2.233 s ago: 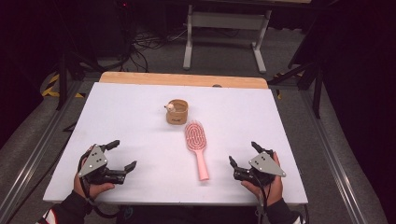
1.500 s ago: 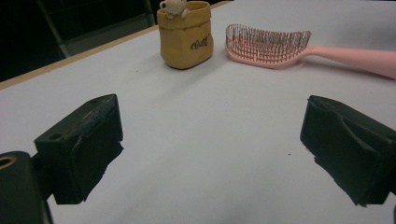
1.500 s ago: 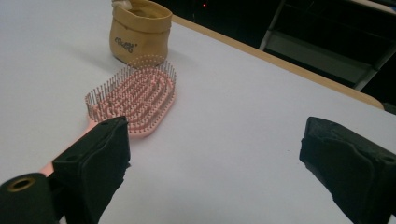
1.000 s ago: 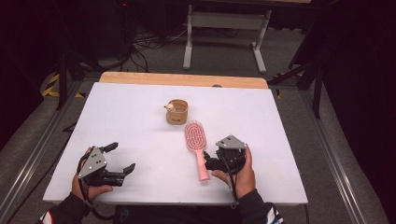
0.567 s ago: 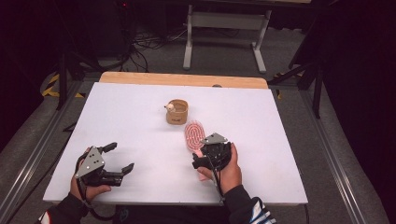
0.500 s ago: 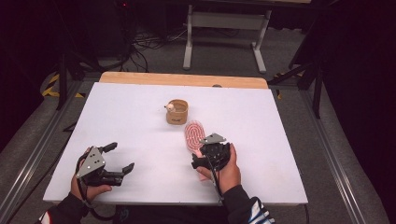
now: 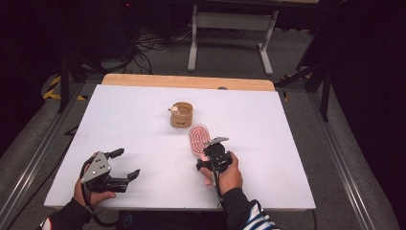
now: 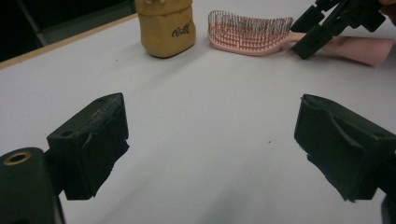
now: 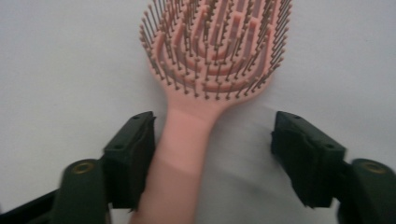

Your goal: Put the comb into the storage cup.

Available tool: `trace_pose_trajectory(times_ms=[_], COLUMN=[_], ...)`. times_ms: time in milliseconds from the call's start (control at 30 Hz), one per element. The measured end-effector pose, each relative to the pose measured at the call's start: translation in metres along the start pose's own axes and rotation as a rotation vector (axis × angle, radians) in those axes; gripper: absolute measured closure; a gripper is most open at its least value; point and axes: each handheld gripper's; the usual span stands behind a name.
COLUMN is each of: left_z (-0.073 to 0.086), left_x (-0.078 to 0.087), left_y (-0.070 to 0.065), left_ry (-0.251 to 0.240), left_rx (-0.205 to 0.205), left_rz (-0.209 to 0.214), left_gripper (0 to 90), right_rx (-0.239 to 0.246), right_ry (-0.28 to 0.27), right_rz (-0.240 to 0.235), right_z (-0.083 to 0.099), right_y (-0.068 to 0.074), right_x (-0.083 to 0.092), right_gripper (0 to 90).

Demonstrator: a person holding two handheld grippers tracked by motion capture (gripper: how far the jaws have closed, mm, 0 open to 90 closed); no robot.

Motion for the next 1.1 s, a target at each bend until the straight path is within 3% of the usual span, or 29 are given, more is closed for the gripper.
trace_pose_trajectory(times_ms=[67, 133, 233, 333, 600, 800, 1000, 1100], left_z=[0.000, -0.001, -0.001, 0.001, 0.000, 0.001, 0.002, 0.003], left_x=[0.000, 0.001, 0.003, 0.002, -0.001, -0.003, -0.004, -0.005], left_y=[0.000, -0.001, -0.001, 0.001, -0.001, -0.001, 0.000, 0.001], left_ry=[0.000, 0.001, 0.001, 0.007, 0.015, 0.024, 0.032, 0.041], left_rx=[0.000, -0.006, -0.006, 0.006, 0.010, 0.006, 0.014, 0.015], left_rz=[0.010, 0.029, 0.044, 0.062, 0.085, 0.085, 0.078, 0.070], left_gripper=[11.3, 11.2, 11.2, 10.8, 10.8, 10.9, 10.9, 11.0], right_rx=[0.003, 0.026, 0.028, -0.001, -0.013, -0.012, 0.022, 0.054], right_ry=[0.005, 0.050, 0.072, 0.084, 0.081, 0.064, 0.007, -0.021], right_rz=[-0.003, -0.030, -0.032, -0.032, -0.005, -0.010, -0.029, -0.075], right_z=[-0.001, -0.009, -0.013, -0.016, -0.017, -0.015, -0.009, -0.004], right_y=[0.001, 0.004, 0.004, -0.001, -0.001, -0.002, -0.009, -0.013], right_x=[0.000, 0.000, -0.001, -0.003, -0.004, -0.003, -0.001, 0.001], right_gripper=[38.1, 52.5, 55.4, 62.6, 69.3, 69.9, 70.0, 70.0])
Point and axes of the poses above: each handheld gripper's, and its own axes: x roughly backward along the jaws, z roughly out of its underside, y roughly to its left, and after that the axes turned 10 degrees about -y, right-handed
